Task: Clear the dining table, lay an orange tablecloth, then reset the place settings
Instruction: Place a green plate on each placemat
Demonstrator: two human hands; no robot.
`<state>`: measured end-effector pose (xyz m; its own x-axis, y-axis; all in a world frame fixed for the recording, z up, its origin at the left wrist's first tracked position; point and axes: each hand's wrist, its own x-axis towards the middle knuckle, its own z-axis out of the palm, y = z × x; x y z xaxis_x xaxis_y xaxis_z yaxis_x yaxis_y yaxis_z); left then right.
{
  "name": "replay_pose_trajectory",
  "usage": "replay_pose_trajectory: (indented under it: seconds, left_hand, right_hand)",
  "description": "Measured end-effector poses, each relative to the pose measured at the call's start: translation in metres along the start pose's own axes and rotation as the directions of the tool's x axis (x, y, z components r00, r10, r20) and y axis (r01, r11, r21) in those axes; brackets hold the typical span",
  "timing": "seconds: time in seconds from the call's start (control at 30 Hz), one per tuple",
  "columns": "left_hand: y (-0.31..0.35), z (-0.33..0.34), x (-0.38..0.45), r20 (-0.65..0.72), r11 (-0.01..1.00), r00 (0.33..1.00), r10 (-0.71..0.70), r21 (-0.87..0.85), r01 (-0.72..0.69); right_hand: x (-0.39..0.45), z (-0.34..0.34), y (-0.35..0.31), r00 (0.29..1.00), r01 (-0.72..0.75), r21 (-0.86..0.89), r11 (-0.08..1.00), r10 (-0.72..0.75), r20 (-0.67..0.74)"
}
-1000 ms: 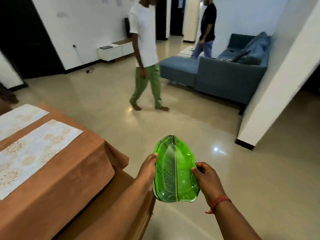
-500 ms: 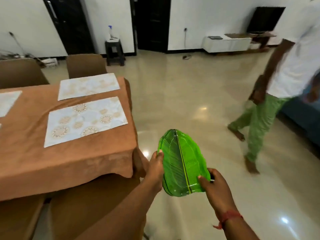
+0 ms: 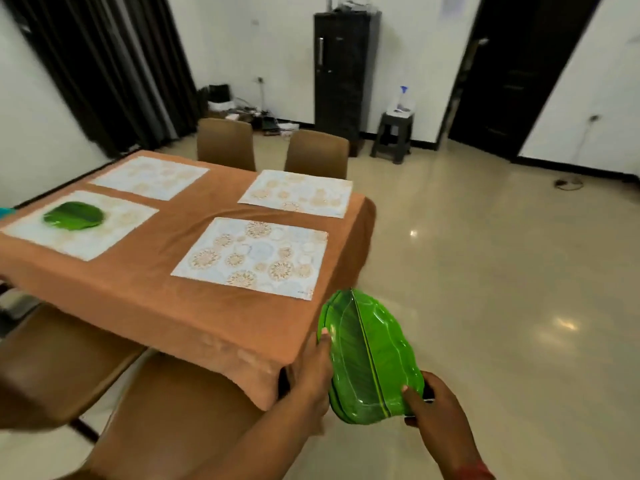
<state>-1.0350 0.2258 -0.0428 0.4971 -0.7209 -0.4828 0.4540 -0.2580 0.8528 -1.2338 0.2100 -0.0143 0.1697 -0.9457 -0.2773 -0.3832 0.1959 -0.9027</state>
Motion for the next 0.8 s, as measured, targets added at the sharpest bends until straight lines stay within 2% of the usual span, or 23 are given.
replay_pose_trajectory:
  seconds: [0.1,0.2,0.4,0.53,0.67,0.8]
  left_hand:
    - [0.018,0.007,0.018,-0.158,0.993,0.987,0.031,-0.109,-0.049]
    - [0.029,0.004,0.035,-0.284,0.984,0.956,0.072,-0.133,-0.114]
    - [0.047,-0.027,0.079,-0.51,0.961,0.856,0.091,-0.179,-0.209]
    - [0.056,-0.066,0.116,-0.622,0.929,0.78,0.068,-0.246,-0.277]
    - [0.075,-0.105,0.152,-0.688,0.908,0.726,-0.001,-0.305,-0.288]
    - [0.103,-0.125,0.186,-0.75,0.907,0.661,-0.018,-0.29,-0.304]
  right_hand:
    - [0.054,0.001,-0.022,0.983,0.075,-0.045,0.996,-0.066,0.174]
    - [0.097,0.013,-0.04,0.944,0.153,-0.067,0.986,-0.126,0.306]
    - [0.187,0.078,-0.068,0.82,0.203,-0.073,0.976,-0.129,0.557]
    - [0.253,0.137,-0.083,0.752,0.304,-0.151,0.941,-0.14,0.645]
    - [0.31,0.194,-0.108,0.7,0.368,-0.297,0.881,-0.053,0.712]
    - [0.363,0.252,-0.127,0.651,0.47,-0.399,0.787,-0.004,0.759]
